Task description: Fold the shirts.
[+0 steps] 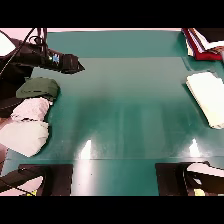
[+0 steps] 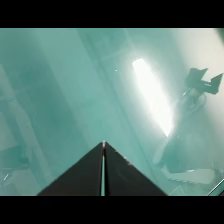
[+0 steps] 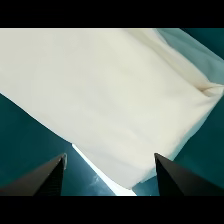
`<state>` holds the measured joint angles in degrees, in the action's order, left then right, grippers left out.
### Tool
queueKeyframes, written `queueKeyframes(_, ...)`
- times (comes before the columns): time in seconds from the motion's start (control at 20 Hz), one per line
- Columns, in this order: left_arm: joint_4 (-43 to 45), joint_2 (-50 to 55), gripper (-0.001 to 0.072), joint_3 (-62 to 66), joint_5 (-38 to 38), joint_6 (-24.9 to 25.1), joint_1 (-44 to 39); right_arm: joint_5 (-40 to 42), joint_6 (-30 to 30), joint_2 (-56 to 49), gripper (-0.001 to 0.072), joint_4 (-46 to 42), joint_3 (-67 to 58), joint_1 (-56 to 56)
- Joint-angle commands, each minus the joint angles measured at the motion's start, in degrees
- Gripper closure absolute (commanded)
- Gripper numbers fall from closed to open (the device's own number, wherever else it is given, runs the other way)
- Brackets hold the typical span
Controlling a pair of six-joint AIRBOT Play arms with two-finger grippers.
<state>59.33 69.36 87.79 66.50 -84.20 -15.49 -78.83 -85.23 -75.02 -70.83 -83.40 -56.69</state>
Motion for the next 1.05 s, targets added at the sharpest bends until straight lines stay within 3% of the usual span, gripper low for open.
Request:
queueKeyframes(0.0, -0.1, 0.0, 0.0685, 0.0, 0.0, 0.3, 0.0, 1.0, 0.0, 3.8, 0.0088, 5.6, -0.3, 1.6)
queueKeyframes(0.15, 0.0, 0.0, 0.0685, 0.0, -0.5, 0.2, 0.0, 2.4, 0.0, 7.7, 0.0088, 14.7, -0.3, 11.5)
queueKeyframes(0.3, -0.1, 0.0, 0.0685, 0.0, -1.2, 0.2, 0.0, 4.2, 0.3, 10.5, 0.012, 15.6, -0.3, 25.4)
queueKeyframes(0.45, -0.1, 0.0, 0.0685, 0.0, -2.5, 0.2, 0.0, 5.3, 2.6, 11.1, 0.0408, 15.2, -0.3, 39.6)
queueKeyframes(0.5, -0.2, 0.0, 0.0685, 0.0, -3.5, 0.2, 0.0, 5.5, 3.4, 11.1, 0.0525, 15.2, -0.3, 43.5)
queueKeyframes(0.55, -0.2, 0.0, 0.0685, 0.0, -4.2, 0.2, 0.0, 5.6, 4.0, 11.1, 0.0697, 15.1, -0.3, 47.3)
queueKeyframes(0.75, -0.2, 0.0, 0.0685, 0.0, -7.7, 0.2, 0.0, 7.4, 4.3, 11.1, 0.0695, 11.4, -0.3, 58.3)
queueKeyframes(1.0, -0.2, 0.0, 0.0685, 0.0, -11.5, 0.2, 0.0, 6.8, 4.2, 11.1, 0.0695, 9.4, -0.3, 62.3)
